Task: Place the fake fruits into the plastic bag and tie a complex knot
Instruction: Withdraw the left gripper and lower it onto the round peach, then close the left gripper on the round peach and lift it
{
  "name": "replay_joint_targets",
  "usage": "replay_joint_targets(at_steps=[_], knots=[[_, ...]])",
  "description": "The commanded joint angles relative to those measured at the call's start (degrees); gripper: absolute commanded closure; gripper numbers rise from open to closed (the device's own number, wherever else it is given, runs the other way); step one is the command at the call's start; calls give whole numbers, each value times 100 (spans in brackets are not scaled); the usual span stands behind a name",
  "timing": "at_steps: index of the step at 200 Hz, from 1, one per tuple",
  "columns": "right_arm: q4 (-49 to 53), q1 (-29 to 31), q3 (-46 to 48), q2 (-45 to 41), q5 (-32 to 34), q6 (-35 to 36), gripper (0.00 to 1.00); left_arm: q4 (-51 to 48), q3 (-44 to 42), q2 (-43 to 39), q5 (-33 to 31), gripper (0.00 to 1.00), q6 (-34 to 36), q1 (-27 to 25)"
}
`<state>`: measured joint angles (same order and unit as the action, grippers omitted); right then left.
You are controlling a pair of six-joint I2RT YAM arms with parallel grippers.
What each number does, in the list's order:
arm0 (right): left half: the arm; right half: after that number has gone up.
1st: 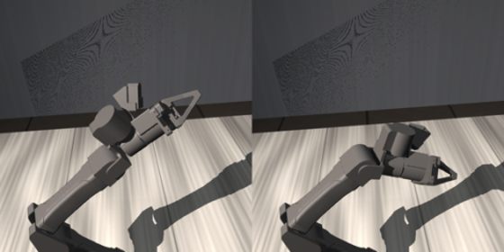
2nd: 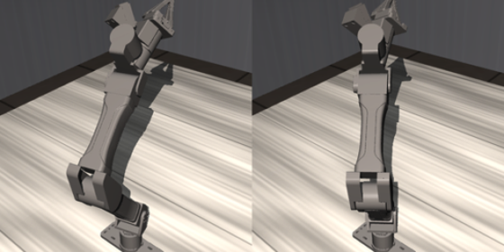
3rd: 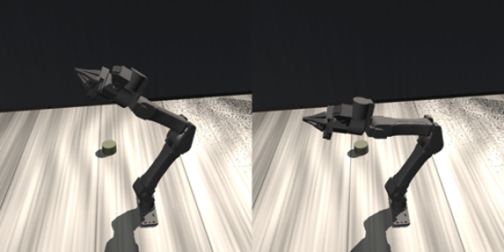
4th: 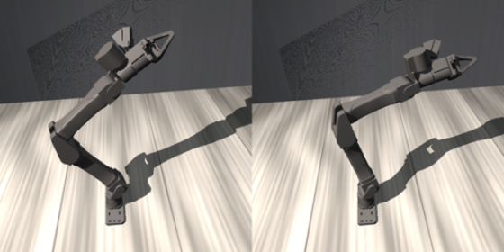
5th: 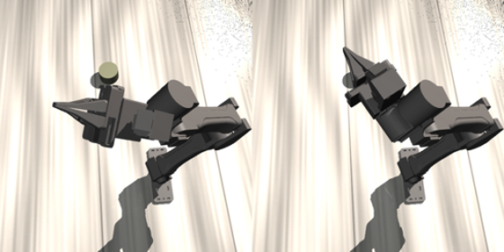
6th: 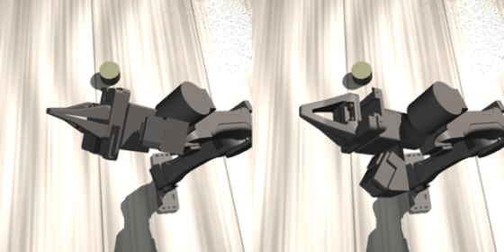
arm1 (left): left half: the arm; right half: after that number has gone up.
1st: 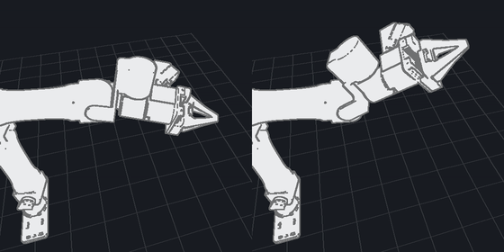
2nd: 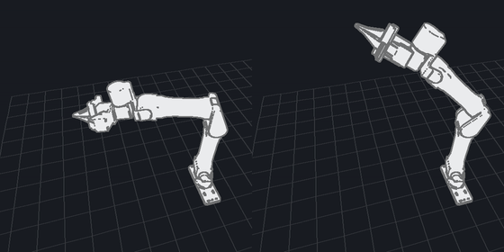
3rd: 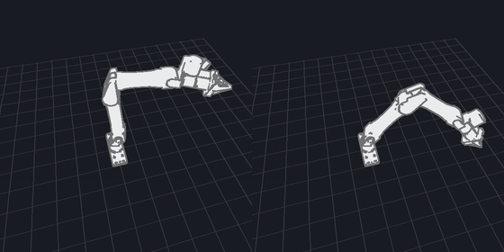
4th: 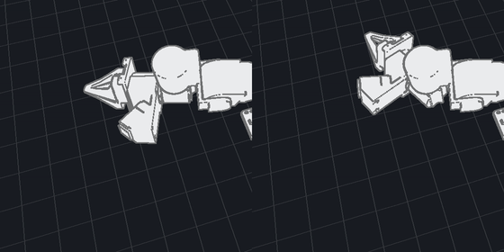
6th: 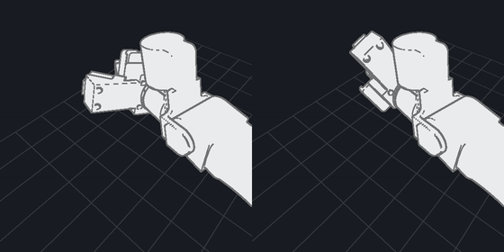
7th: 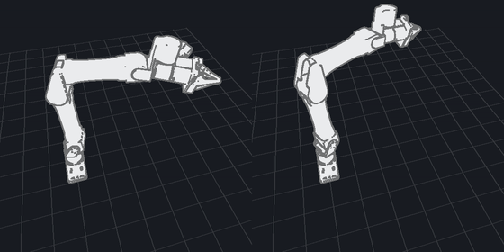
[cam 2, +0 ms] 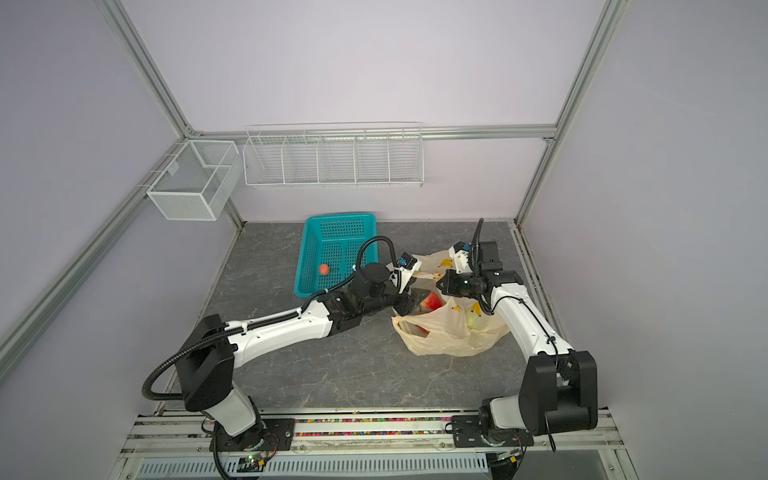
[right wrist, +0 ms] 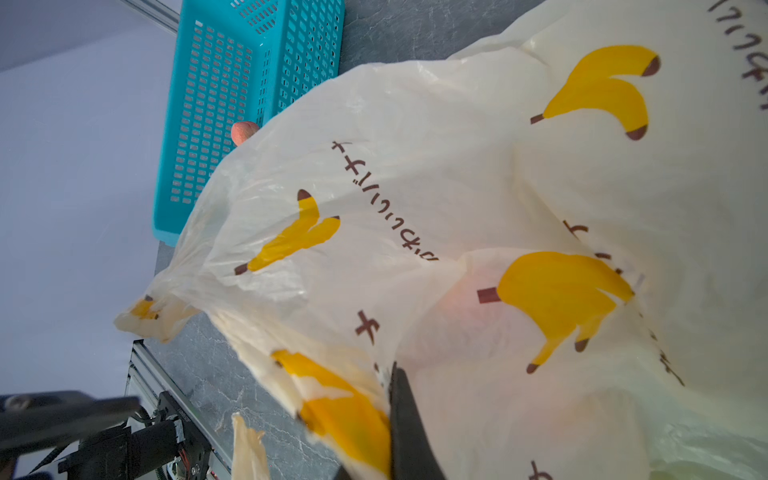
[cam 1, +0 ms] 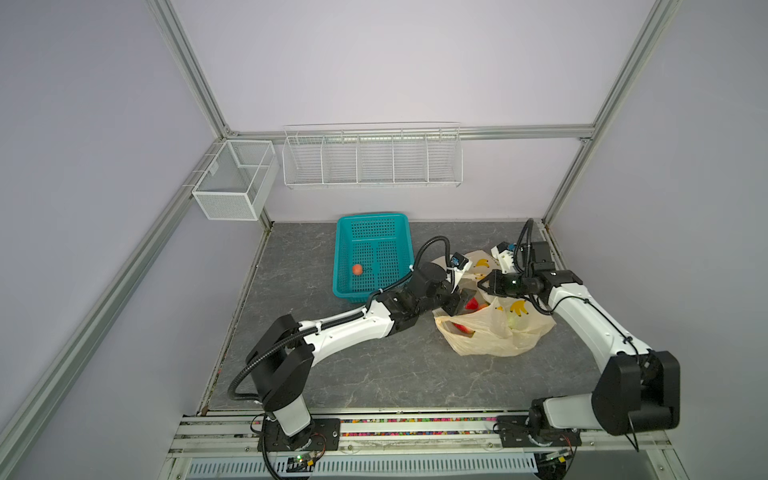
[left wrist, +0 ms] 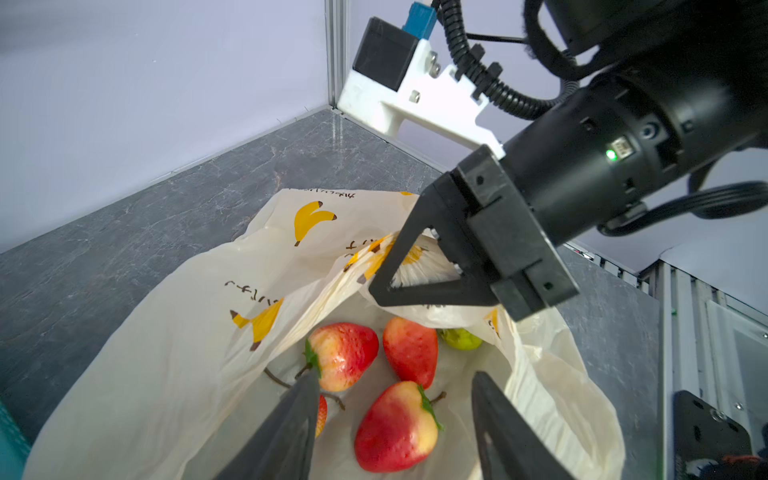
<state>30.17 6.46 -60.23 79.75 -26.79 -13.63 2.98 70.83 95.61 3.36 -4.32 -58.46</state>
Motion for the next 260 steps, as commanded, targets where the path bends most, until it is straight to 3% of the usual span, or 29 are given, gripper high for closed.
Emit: replay_joint_targets(at_steps=[1,23,51,66,101,170,260], knots=[[107,-39,-59,8,16,94,93,-820,135,-577,-115,42,40,94],[100,-34,-55,-12,30,91,93,-963,-226,-1306,-945,41,-250,500],[46,-37,-43,49,-16,82,93,-2080,-28,-1308,-2040,38,-908,1684],[23,-39,-17,39,-26,79,93,-2674,318,-896,-2150,38,-927,2263],[6,-37,4,24,-55,80,93,-2881,920,237,-2015,38,-956,3063],[-7,-39,83,-79,-73,79,93,-4040,2804,2560,-2146,35,-693,3489],[-42,-29,115,-56,-96,73,93,-4421,3344,3495,-1834,35,-611,3641]])
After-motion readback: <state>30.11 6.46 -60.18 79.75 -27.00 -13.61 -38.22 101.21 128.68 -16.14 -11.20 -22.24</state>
